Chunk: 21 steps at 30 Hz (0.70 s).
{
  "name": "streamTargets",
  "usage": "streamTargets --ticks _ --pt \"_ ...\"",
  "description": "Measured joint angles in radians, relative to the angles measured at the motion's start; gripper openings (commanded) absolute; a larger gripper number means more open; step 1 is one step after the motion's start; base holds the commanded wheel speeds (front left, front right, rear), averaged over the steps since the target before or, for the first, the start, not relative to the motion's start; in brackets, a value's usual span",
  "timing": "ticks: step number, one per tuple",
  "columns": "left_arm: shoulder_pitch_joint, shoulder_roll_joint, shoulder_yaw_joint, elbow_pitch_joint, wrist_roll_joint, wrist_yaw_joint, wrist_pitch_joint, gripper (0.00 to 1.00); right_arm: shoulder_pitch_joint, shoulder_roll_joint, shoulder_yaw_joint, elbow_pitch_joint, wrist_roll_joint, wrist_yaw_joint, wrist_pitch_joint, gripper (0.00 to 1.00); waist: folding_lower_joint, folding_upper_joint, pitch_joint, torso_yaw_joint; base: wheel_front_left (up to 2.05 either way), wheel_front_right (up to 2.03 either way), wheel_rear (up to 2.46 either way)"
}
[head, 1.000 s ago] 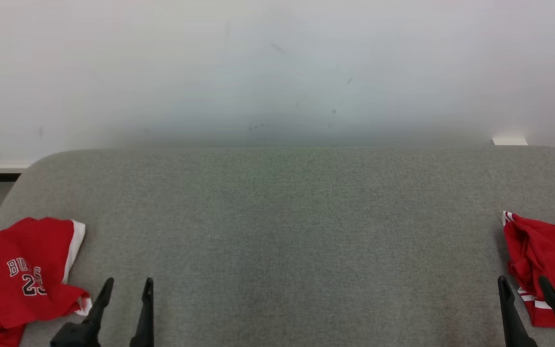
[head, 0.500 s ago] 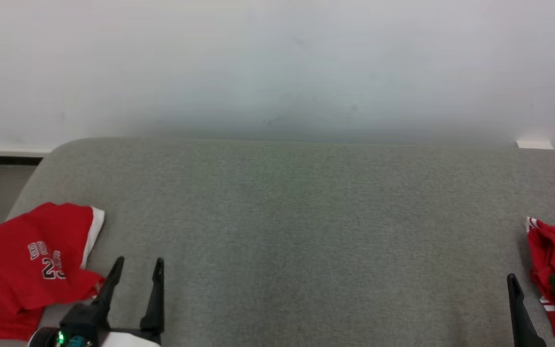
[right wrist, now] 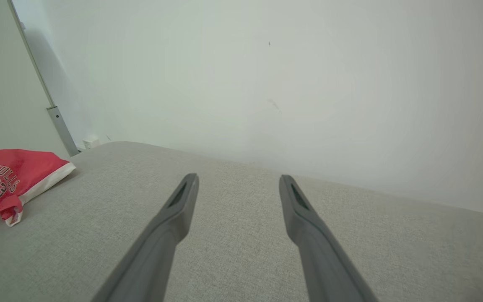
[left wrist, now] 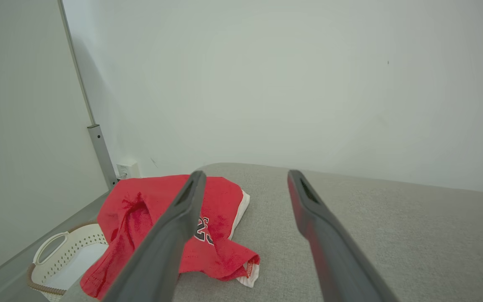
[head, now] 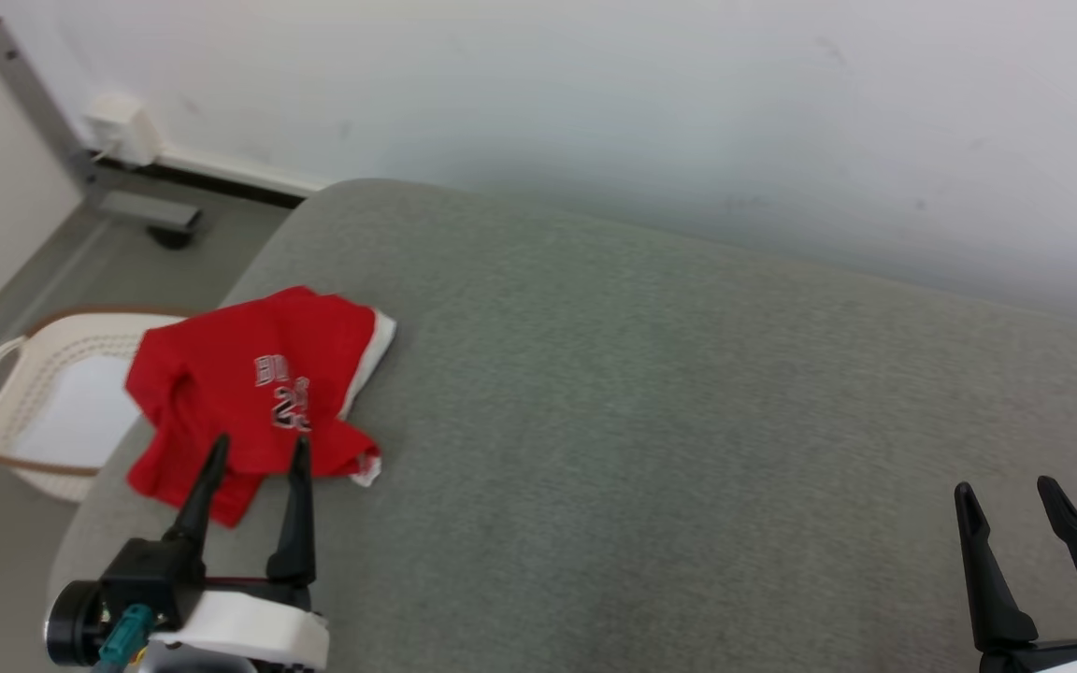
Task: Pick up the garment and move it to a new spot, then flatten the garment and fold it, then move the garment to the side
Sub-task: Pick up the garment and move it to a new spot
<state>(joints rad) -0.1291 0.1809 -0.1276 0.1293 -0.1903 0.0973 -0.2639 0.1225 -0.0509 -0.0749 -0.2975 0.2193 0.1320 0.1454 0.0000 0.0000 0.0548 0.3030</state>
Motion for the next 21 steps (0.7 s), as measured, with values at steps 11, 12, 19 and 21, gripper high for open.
streamTargets --ticks 11,12,19,21 --pt "-0.004 -0.030 0.076 0.027 0.023 -0.019 0.000 1.00 -0.044 -0.017 0.025 -0.055 -0.012 0.000 0.040 1.00 0.0000 0.0000 0.051 0.125 0.00 0.00 0.00" --pt "-0.017 -0.034 0.082 0.035 0.024 -0.024 0.000 1.00 -0.054 -0.022 0.026 -0.065 -0.014 0.000 0.045 1.00 0.0000 0.0000 0.063 0.126 0.00 0.00 0.00" --pt "-0.208 -0.052 0.112 0.185 0.023 -0.061 0.000 1.00 -0.136 -0.080 0.020 -0.147 -0.035 0.000 0.105 1.00 0.0001 0.0000 0.190 0.113 0.00 0.00 0.00" --pt "-0.272 -0.054 0.116 0.268 0.019 -0.075 0.000 1.00 -0.153 -0.092 0.012 -0.162 -0.036 0.000 0.120 1.00 0.0001 0.0000 0.233 0.105 0.00 0.00 0.00"
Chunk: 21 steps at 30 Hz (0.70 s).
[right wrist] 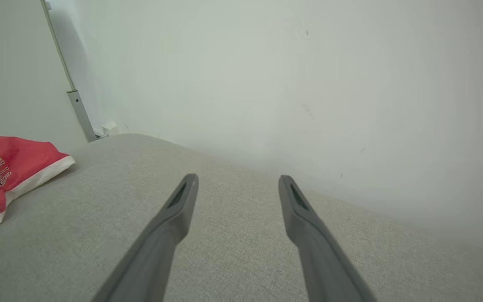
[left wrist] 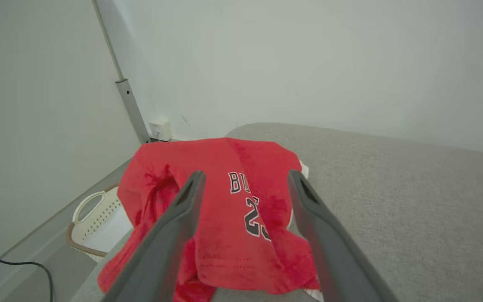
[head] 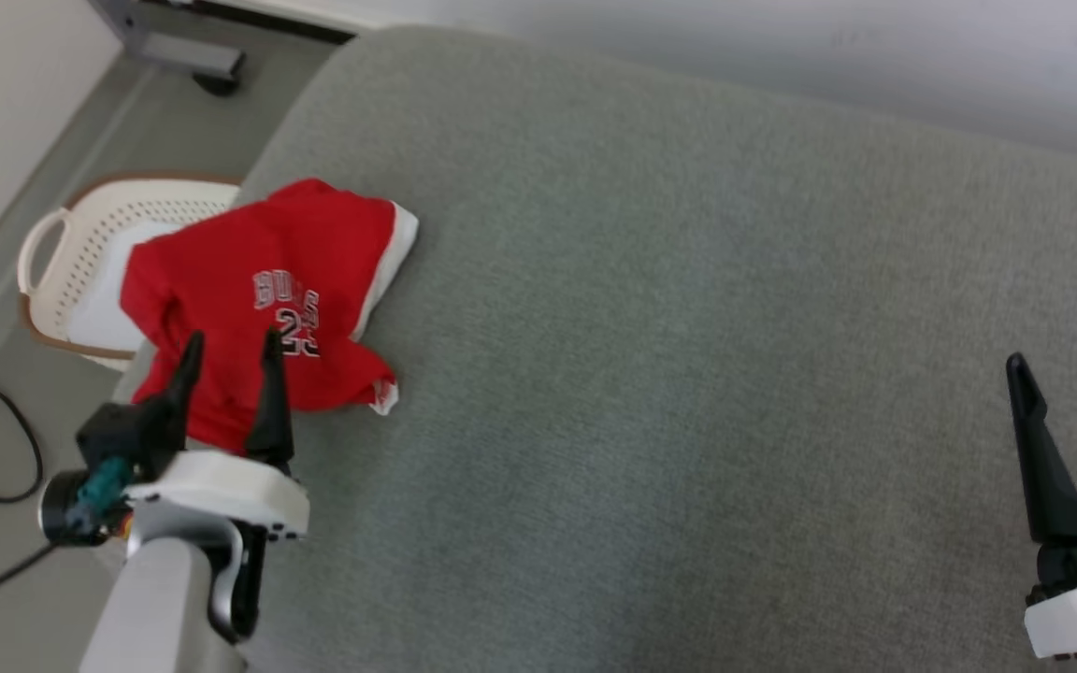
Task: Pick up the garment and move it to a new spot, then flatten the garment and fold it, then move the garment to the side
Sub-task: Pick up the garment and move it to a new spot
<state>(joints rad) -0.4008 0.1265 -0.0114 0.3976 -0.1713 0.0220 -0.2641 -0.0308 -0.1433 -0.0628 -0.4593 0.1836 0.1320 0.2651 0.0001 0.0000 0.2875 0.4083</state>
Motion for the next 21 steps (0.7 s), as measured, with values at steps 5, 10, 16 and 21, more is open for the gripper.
streamTargets --ticks 5,10,16,21 --pt "-0.130 0.001 0.014 0.247 -0.023 -0.023 0.000 1.00 -0.029 -0.013 -0.005 -0.013 0.002 0.000 0.011 1.00 0.0001 -0.0001 0.094 -0.028 0.00 0.00 0.00" --pt "-0.220 0.011 0.031 0.447 -0.037 -0.036 0.000 1.00 -0.040 -0.014 -0.007 -0.009 0.003 0.000 0.005 1.00 0.0001 0.0000 0.146 -0.071 0.00 0.00 0.00" --pt "-0.289 0.025 0.033 0.588 -0.043 -0.042 0.000 0.00 -0.048 -0.017 -0.024 0.015 0.000 0.000 -0.016 1.00 0.0001 0.0000 0.144 -0.094 0.00 0.00 0.00" --pt "-0.262 0.051 0.061 0.486 -0.032 -0.026 0.000 0.00 -0.048 -0.005 -0.017 0.039 0.000 0.000 -0.047 1.00 0.0001 0.0000 0.094 -0.097 0.00 0.00 0.00"
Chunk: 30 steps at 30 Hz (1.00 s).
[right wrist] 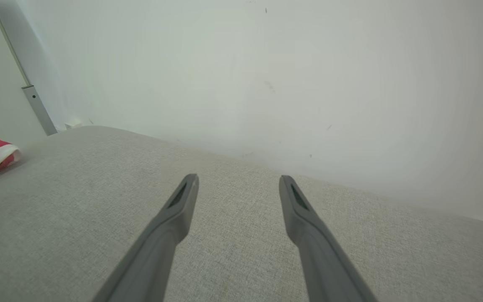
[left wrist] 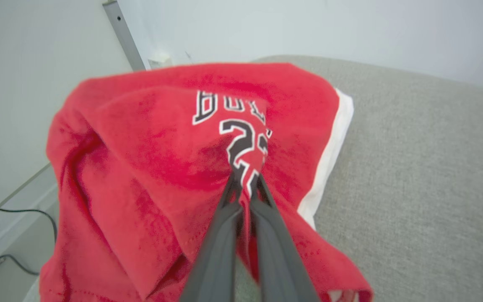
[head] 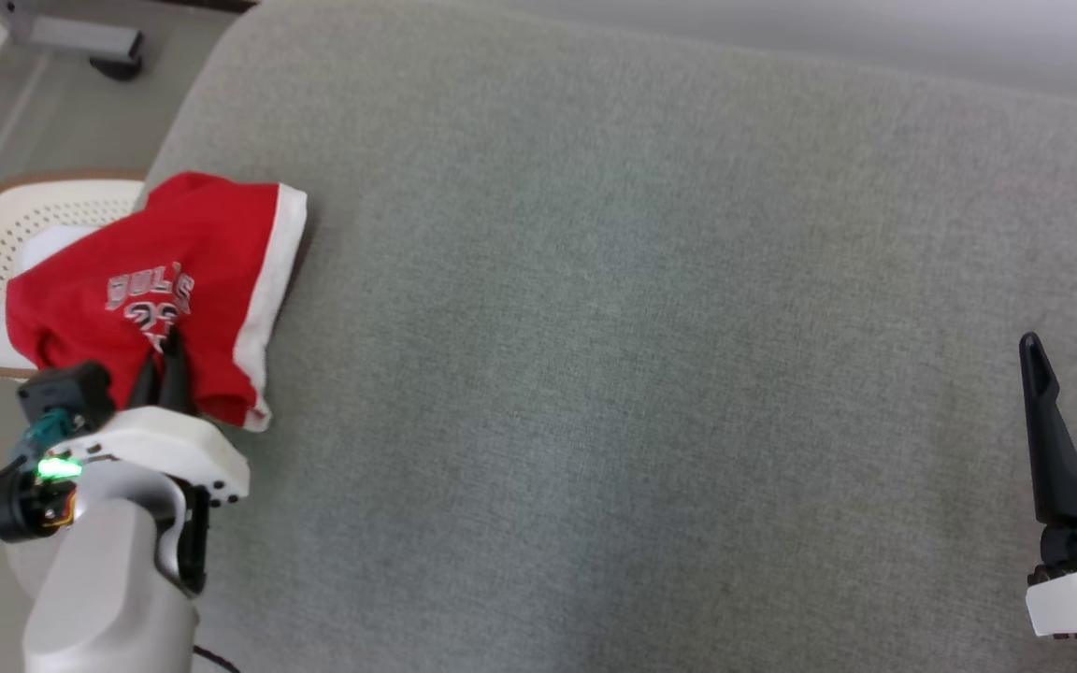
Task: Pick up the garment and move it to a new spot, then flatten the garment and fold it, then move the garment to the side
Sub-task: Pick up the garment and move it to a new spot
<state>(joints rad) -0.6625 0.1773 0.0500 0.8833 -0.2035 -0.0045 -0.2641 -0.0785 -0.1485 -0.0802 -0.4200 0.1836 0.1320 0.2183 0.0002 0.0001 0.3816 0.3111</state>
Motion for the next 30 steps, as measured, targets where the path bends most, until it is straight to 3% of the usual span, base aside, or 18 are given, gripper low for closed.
streamTargets --ticks 10,16,22,24,30 --pt "0.175 0.022 0.060 -0.350 0.052 0.028 0.000 0.00 0.029 0.038 0.020 0.058 0.005 0.000 -0.054 1.00 -0.0002 0.0000 -0.160 -0.028 0.00 0.00 0.00" --pt "0.272 0.018 0.038 -0.514 0.074 0.028 0.000 0.00 0.074 0.067 0.035 0.089 0.027 0.000 -0.077 1.00 -0.0003 -0.0001 -0.248 -0.071 0.00 0.00 0.00" --pt "0.365 -0.044 -0.063 -0.692 0.089 0.007 0.063 0.00 0.105 0.088 0.046 0.103 0.040 0.000 -0.096 1.00 -0.0004 0.0000 -0.274 -0.178 0.00 0.00 0.00" --pt "0.367 -0.055 -0.084 -0.701 0.089 0.000 0.072 0.00 0.105 0.088 0.046 0.105 0.044 0.000 -0.098 1.00 -0.0004 0.0000 -0.273 -0.195 0.00 0.00 0.00" --pt "0.332 -0.109 -0.271 -0.699 0.091 -0.062 0.097 0.00 0.087 0.093 0.045 0.125 0.050 0.000 -0.122 1.00 -0.0004 0.0000 -0.240 -0.311 0.00 0.00 0.00"
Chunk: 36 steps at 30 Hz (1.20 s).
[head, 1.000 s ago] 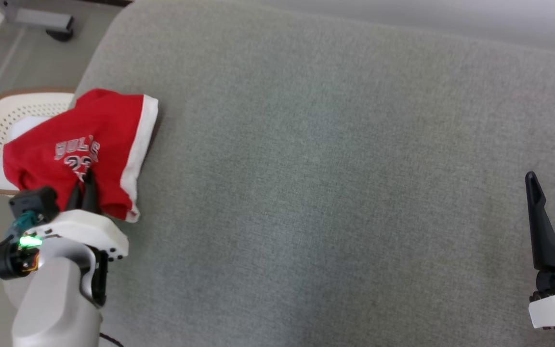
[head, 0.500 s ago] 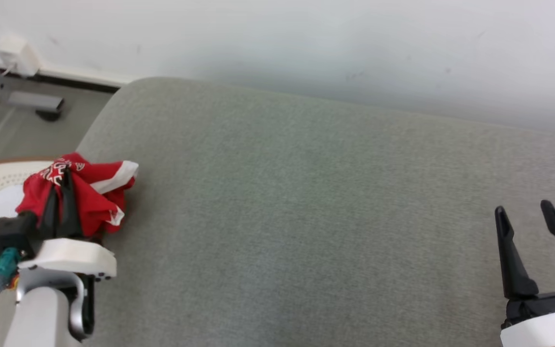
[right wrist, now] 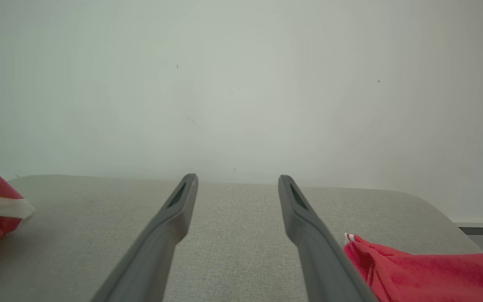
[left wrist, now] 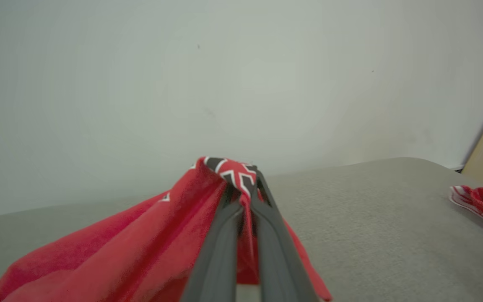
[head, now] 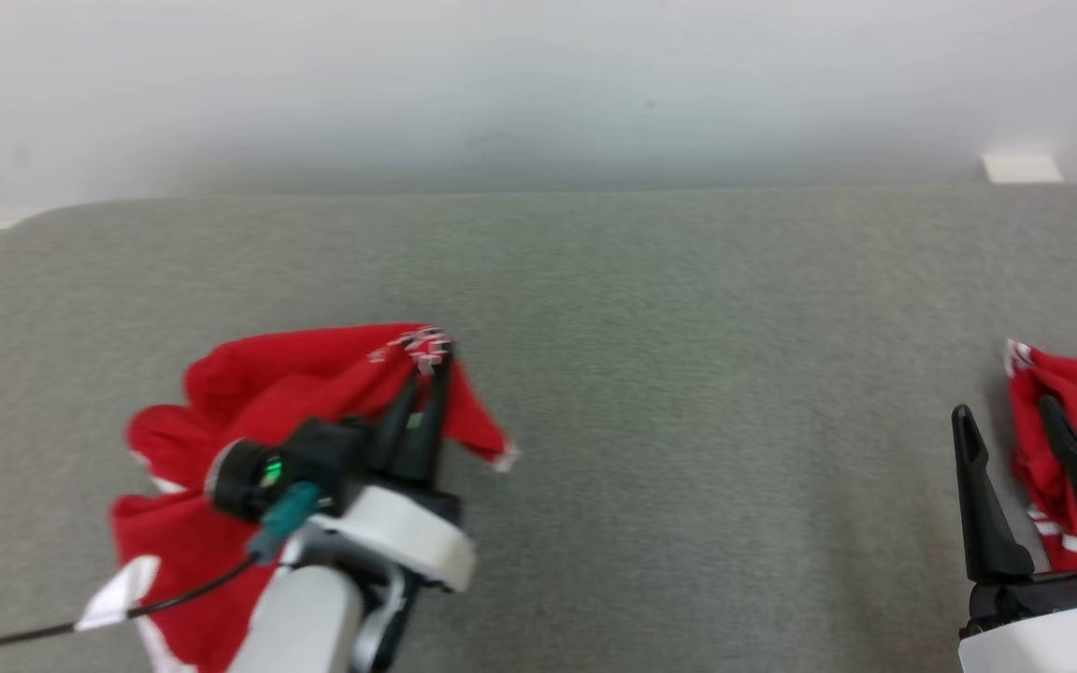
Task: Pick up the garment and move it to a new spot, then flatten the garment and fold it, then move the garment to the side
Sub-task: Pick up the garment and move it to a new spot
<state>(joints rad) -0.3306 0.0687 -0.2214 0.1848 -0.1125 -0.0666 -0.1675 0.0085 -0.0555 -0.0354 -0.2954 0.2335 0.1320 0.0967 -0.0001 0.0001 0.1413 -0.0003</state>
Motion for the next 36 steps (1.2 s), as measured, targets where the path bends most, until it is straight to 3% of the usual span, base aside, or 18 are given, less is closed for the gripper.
streamTargets --ticks 10,14,15,16,24,31,36 --pt "-0.108 -0.020 -0.355 0.111 -0.045 -0.046 -0.002 0.00 -0.028 0.003 0.003 0.036 0.014 0.000 -0.037 1.00 0.0001 0.0000 0.072 -0.187 0.00 0.00 0.00" --pt "-0.107 -0.020 -0.432 0.182 -0.085 -0.049 -0.010 0.03 -0.028 0.003 -0.008 0.048 0.018 0.000 -0.052 1.00 0.0001 0.0000 0.103 -0.232 0.00 0.00 0.00" --pt "-0.107 -0.020 -0.439 0.194 -0.091 -0.046 -0.016 0.75 -0.028 0.003 -0.009 0.051 0.022 0.000 -0.054 1.00 0.0002 0.0000 0.110 -0.237 0.00 0.00 0.00" --pt "-0.108 -0.020 -0.444 0.202 -0.096 -0.036 -0.026 1.00 -0.027 0.003 -0.011 0.055 0.024 0.000 -0.058 1.00 0.0002 0.0000 0.115 -0.239 0.00 0.00 0.00" --pt "-0.116 -0.012 -0.429 0.130 -0.093 0.036 -0.081 1.00 -0.027 0.005 -0.014 0.064 0.017 0.000 -0.057 1.00 0.0001 0.0000 0.088 -0.178 0.00 0.00 0.00" --pt "-0.050 0.100 -0.273 0.011 -0.100 0.146 -0.094 1.00 -0.015 0.005 -0.013 0.051 0.003 0.000 -0.026 1.00 0.0001 0.0000 0.029 -0.098 0.00 0.00 0.00" --pt "0.013 0.181 -0.131 -0.052 -0.134 0.201 -0.096 1.00 0.008 0.005 -0.020 0.038 -0.003 0.000 -0.006 1.00 0.0002 0.0000 -0.014 -0.046 0.00 0.00 0.00"
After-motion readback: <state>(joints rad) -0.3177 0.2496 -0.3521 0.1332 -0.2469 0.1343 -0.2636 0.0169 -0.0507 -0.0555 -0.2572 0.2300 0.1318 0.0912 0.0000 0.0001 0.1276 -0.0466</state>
